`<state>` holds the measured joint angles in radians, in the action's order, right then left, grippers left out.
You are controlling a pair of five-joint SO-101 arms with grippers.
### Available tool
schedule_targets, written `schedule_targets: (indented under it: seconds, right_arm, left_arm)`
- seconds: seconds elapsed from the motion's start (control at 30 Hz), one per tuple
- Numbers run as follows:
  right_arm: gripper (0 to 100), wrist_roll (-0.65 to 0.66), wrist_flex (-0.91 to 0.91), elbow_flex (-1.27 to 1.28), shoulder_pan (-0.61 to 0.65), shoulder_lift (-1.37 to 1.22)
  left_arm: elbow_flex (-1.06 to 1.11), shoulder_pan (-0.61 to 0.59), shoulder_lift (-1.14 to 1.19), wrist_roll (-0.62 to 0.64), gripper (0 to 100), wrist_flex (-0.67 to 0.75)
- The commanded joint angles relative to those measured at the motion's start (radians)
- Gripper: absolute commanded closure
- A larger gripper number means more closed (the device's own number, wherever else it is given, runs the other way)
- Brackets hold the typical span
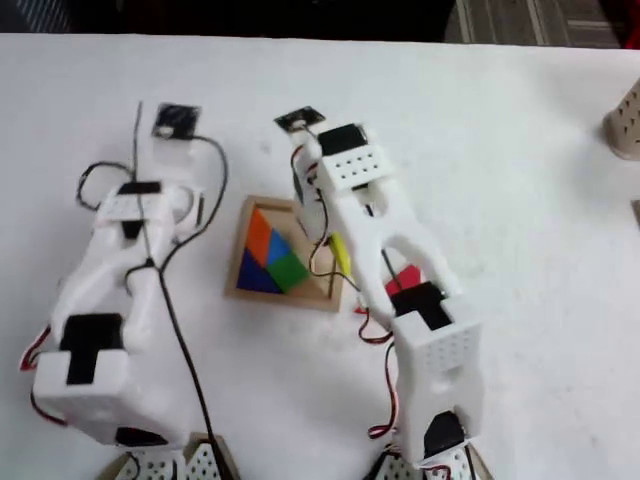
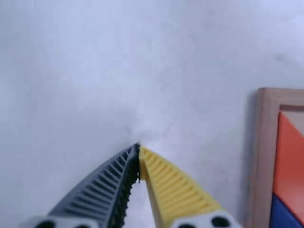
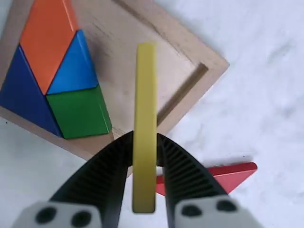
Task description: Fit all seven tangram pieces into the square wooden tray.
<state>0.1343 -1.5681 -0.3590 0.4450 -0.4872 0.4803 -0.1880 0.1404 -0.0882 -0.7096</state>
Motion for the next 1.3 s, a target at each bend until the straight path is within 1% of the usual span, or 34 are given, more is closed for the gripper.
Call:
schedule_targets:
  seconds: [0.0, 0.17, 0.3, 0.33, 0.43, 0.5, 0.67, 0.87, 0.97, 1.07, 1.27]
  right_arm:
    - [98.1, -0.041, 0.019, -0.002, 0.01, 0.074]
    - [98.1, -0.035, 0.027, 0.0, 0.007, 0.074]
    - [98.1, -0.031, 0.094, 0.021, 0.01, 0.044]
    - [98.1, -0.002, 0.102, 0.021, 0.01, 0.031]
    - [98.1, 0.18, 0.104, 0.018, 0.03, 0.016]
    - [98.1, 0.273, 0.094, 0.02, 0.05, 0.03]
    - [98.1, 0.387, 0.096, 0.02, 0.074, 0.085]
    - [98.1, 0.606, 0.099, 0.02, 0.074, 0.088]
    - [98.1, 0.703, 0.139, 0.021, 0.074, 0.064]
    - [98.1, 0.747, 0.213, 0.018, 0.074, 0.035]
    - [98.1, 0.756, 0.323, 0.018, 0.067, -0.022]
  left_arm:
    - [0.097, -0.041, -0.142, -0.005, 98, 0.089]
    - [0.152, -0.056, -0.186, -0.006, 98, 0.133]
    - [0.152, -0.051, -0.163, -0.006, 98, 0.221]
    - [0.152, -0.051, -0.159, -0.006, 98, 0.226]
    - [0.152, -0.059, -0.159, -0.002, 98, 0.206]
    - [0.153, -0.081, -0.176, 0.0, 98, 0.18]
    - [0.16, -0.084, -0.191, 0.0, 98, 0.173]
    - [0.158, -0.085, -0.191, 0.0, 98, 0.173]
    - [0.158, -0.091, -0.191, 0.0, 98, 0.178]
    - [0.153, -0.099, -0.191, 0.0, 98, 0.18]
    - [0.153, -0.094, -0.191, 0.0, 98, 0.181]
